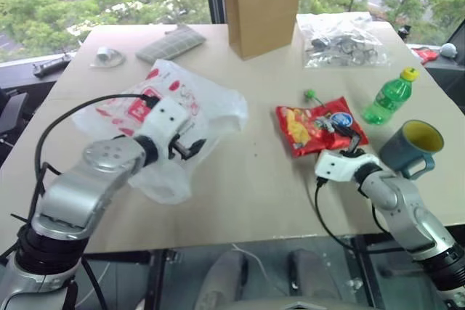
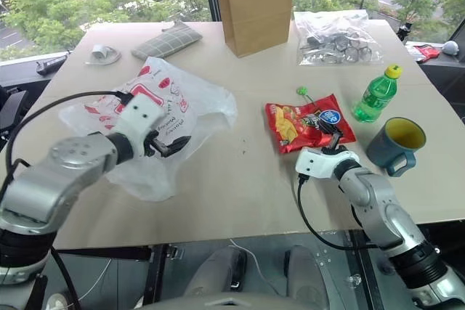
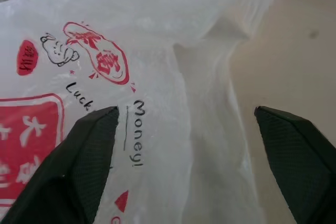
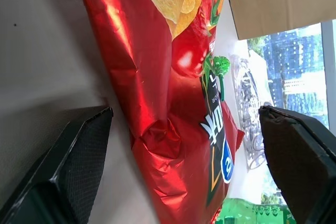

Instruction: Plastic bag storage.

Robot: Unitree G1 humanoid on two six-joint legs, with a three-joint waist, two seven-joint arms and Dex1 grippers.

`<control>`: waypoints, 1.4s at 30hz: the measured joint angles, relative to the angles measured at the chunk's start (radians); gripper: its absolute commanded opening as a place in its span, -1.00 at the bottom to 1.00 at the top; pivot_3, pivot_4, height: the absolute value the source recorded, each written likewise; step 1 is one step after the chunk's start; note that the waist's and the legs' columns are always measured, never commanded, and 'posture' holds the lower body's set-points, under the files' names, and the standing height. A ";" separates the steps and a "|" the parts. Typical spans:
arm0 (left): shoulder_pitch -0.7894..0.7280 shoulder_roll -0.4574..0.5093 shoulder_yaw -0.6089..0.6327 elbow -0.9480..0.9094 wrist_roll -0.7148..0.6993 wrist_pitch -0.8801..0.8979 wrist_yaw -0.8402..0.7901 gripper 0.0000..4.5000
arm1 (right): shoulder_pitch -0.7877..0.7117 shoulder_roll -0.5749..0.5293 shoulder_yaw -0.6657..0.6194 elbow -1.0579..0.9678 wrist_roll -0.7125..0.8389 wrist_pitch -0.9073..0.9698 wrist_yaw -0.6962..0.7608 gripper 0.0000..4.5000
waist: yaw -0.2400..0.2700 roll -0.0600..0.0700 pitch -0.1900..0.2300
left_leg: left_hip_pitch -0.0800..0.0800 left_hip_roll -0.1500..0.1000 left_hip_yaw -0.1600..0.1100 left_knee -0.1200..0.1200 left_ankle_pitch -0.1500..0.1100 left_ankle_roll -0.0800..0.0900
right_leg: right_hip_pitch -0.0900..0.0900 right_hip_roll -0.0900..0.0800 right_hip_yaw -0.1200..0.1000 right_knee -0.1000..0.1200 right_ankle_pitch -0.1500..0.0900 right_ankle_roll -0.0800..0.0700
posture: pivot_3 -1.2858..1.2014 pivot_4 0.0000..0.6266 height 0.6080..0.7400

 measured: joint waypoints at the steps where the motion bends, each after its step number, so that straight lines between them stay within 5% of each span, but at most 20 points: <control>1: 0.004 -0.001 -0.032 -0.001 0.043 0.003 0.029 0.83 | -0.001 0.004 -0.003 0.000 0.000 0.000 0.006 1.00 | 0.000 0.000 0.000 | 0.000 0.000 0.000 0.000 0.000 0.000 | 0.000 0.000 0.000 0.000 0.000 0.000 | 0.03 -0.52 1.00; 9: 0.038 -0.051 -0.123 0.009 0.201 0.030 0.101 0.83 | 0.042 0.017 -0.058 -0.041 0.061 -0.020 0.063 1.00 | 0.000 0.000 0.001 | -0.001 0.002 -0.001 -0.001 0.000 0.000 | -0.001 0.002 0.000 0.000 0.000 0.000 | 0.03 -0.52 1.00; 20: 0.027 -0.150 -0.175 0.144 0.383 -0.083 0.127 0.83 | 0.176 0.092 -0.287 -0.445 0.719 0.168 0.343 1.00 | 0.004 0.004 0.003 | -0.003 0.003 -0.002 -0.001 0.000 0.000 | -0.003 0.002 -0.002 -0.001 0.000 0.000 | 0.03 -0.52 1.00; 31: -0.050 -0.347 -0.200 0.332 0.551 -0.191 0.232 0.83 | 0.175 0.115 -0.253 -0.498 0.795 0.243 0.325 1.00 | 0.026 0.009 0.000 | -0.002 0.001 -0.003 -0.001 0.000 0.000 | -0.002 0.001 -0.003 -0.001 0.000 0.001 | 0.03 -0.52 1.00; 40: -0.061 -0.418 -0.110 0.442 0.557 -0.225 0.238 -0.97 | 0.181 0.113 -0.253 -0.498 0.792 0.241 0.313 1.00 | 0.011 0.011 -0.002 | -0.002 0.004 -0.001 -0.001 0.000 0.000 | -0.003 0.002 -0.002 0.000 0.000 0.001 | 0.03 -0.52 1.00; 42: -0.068 -0.438 -0.042 0.473 0.502 -0.243 0.205 -0.97 | 0.180 0.113 -0.253 -0.498 0.791 0.241 0.312 1.00 | 0.013 0.014 -0.003 | -0.002 0.003 -0.001 -0.001 0.000 0.000 | -0.003 0.002 -0.002 0.000 -0.002 0.003 | 0.03 -0.52 1.00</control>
